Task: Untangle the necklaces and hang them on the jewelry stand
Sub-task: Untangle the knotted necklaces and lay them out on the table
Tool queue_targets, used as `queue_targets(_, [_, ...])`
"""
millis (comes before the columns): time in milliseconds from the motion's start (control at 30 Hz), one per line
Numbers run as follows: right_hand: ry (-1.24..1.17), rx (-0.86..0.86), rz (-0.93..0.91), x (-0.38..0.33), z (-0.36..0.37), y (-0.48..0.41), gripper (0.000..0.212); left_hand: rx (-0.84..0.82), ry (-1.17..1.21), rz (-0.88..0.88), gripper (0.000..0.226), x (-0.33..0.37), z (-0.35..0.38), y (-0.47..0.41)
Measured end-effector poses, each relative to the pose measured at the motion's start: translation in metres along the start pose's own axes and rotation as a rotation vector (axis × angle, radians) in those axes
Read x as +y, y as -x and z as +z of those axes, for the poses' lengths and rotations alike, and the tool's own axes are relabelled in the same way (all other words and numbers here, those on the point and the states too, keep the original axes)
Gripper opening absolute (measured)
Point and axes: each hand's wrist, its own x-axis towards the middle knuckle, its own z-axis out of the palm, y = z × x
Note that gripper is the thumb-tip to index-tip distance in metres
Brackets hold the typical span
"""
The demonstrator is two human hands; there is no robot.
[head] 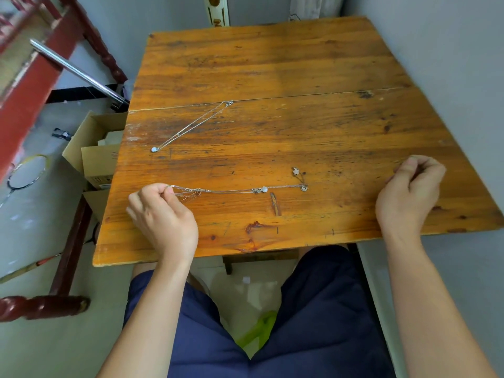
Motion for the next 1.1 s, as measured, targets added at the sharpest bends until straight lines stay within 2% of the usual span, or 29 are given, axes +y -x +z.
queue_targets(200, [-0.082, -0.117, -0.088, -0.021, 0.003, 0.012, 0.013, 0.013, 0.063, 0.016, 0.015, 0.003, 0.000, 0.002])
queue_targets(333, [-0.256, -0.024, -0.028, -0.048, 0.002, 0.007, 0.011, 0.055, 0.095, -0.111, 0.015, 0.001, 0.000, -0.002])
queue_targets(400, [-0.316, -0.009, 0.025, -0.058, -0.002, -0.001, 0.011, 0.039, 0.086, -0.120, 0.015, 0.004, 0.001, -0.002])
queue_targets(500, [-0.304, -0.151, 0.000, -0.067, -0.004, -0.004, 0.011, -0.015, -0.023, -0.019, 0.024, 0.011, 0.000, 0.001])
queue_targets(600, [-0.277, -0.293, -0.051, -0.072, -0.006, -0.002, 0.013, -0.124, -0.018, 0.176, 0.043, 0.032, 0.003, 0.008])
queue_targets(667, [-0.272, -0.338, -0.060, -0.074, -0.008, -0.001, 0.012, -0.292, 0.039, 0.309, 0.044, 0.056, 0.014, 0.018])
queue_targets(767, [-0.281, -0.360, -0.046, -0.074, -0.013, -0.001, 0.013, -0.530, -0.011, 0.460, 0.044, 0.085, 0.037, 0.035])
queue_targets(900, [-0.310, -0.349, 0.004, -0.078, -0.017, -0.010, 0.014, -0.499, -0.047, 0.433, 0.023, 0.093, 0.050, 0.040])
queue_targets(1100, [-0.318, -0.299, 0.004, -0.091, -0.025, -0.034, 0.012, -0.507, -0.101, 0.355, 0.019, 0.085, 0.041, 0.039])
